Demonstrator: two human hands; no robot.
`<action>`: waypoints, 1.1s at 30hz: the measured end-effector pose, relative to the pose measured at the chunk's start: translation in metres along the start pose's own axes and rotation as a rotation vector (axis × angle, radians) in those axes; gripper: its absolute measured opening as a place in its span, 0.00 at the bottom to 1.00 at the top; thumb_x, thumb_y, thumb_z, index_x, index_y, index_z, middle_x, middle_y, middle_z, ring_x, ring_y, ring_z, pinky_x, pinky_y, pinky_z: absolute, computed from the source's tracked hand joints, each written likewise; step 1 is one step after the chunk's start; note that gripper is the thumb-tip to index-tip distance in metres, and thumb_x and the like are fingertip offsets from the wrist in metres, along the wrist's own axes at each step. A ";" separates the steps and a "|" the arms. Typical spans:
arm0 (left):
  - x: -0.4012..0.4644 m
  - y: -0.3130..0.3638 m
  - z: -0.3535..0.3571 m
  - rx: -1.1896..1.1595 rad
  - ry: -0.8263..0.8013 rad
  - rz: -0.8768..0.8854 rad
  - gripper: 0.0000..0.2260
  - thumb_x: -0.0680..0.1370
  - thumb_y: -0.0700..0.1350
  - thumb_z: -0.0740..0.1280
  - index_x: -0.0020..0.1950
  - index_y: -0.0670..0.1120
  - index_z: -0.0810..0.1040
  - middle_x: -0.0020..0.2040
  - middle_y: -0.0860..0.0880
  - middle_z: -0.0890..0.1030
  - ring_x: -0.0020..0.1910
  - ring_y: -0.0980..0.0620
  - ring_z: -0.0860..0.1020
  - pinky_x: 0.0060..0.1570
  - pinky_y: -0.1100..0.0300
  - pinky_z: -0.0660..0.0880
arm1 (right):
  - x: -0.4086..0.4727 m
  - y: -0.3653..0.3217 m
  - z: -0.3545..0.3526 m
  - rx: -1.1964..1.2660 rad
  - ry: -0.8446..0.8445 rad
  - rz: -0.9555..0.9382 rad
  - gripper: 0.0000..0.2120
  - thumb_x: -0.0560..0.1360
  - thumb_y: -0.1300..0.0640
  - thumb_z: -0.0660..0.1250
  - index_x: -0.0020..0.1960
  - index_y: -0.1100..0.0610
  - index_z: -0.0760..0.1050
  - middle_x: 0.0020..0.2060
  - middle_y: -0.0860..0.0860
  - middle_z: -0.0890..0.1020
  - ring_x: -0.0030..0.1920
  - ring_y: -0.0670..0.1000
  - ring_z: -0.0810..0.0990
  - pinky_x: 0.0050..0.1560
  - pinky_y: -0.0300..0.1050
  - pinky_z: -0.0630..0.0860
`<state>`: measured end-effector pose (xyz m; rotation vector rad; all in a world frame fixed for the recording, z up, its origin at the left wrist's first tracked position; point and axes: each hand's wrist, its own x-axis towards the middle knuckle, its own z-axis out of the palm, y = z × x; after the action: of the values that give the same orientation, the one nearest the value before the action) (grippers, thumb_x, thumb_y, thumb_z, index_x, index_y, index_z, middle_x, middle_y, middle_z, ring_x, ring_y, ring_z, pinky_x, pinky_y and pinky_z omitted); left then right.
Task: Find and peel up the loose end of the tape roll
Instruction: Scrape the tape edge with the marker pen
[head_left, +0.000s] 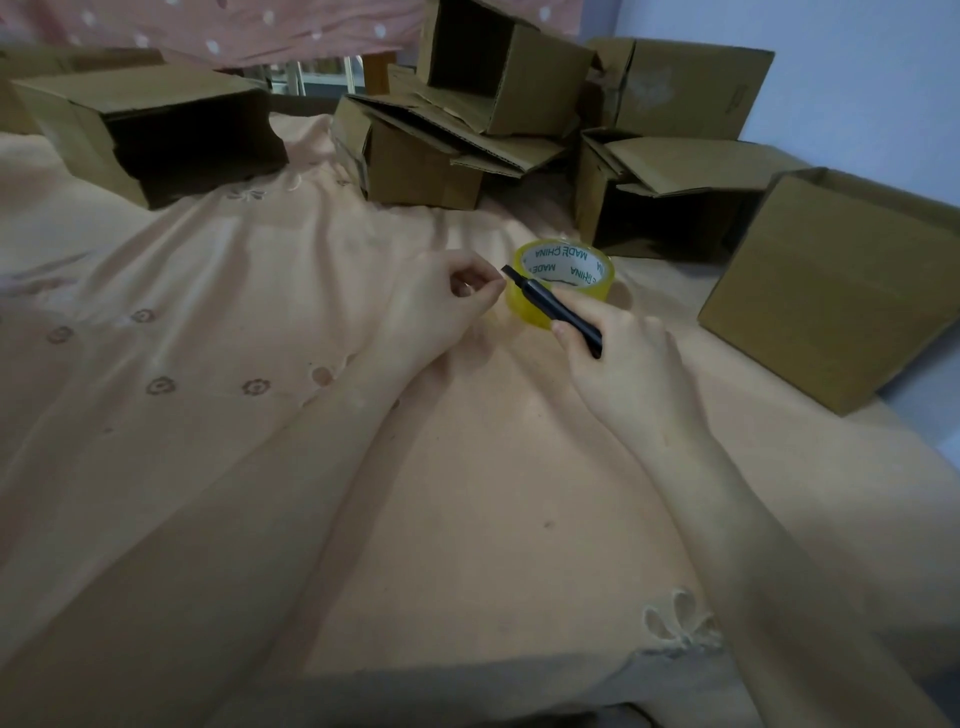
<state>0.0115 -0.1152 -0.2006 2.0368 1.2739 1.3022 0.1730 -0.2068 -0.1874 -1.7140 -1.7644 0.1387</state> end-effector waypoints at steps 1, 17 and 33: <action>0.000 0.000 0.000 0.003 0.003 -0.003 0.03 0.74 0.42 0.70 0.43 0.47 0.83 0.36 0.54 0.79 0.32 0.63 0.72 0.35 0.72 0.69 | 0.000 0.000 0.000 -0.004 0.002 0.000 0.17 0.77 0.50 0.61 0.65 0.40 0.70 0.53 0.54 0.83 0.54 0.61 0.78 0.52 0.56 0.77; 0.001 0.000 0.001 0.015 -0.018 -0.010 0.02 0.74 0.42 0.70 0.42 0.47 0.82 0.38 0.46 0.82 0.32 0.58 0.72 0.34 0.71 0.68 | -0.001 -0.004 -0.002 -0.020 -0.018 0.029 0.17 0.77 0.51 0.62 0.65 0.40 0.71 0.53 0.55 0.83 0.54 0.61 0.78 0.53 0.56 0.77; 0.001 0.003 -0.001 0.038 -0.029 -0.002 0.03 0.75 0.43 0.69 0.44 0.46 0.83 0.38 0.50 0.81 0.35 0.58 0.74 0.36 0.71 0.69 | -0.001 -0.004 0.000 -0.053 -0.048 0.039 0.15 0.77 0.51 0.62 0.62 0.42 0.73 0.49 0.57 0.82 0.51 0.63 0.77 0.49 0.57 0.77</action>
<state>0.0121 -0.1158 -0.1979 2.0720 1.2974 1.2525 0.1693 -0.2081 -0.1857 -1.7975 -1.7842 0.1527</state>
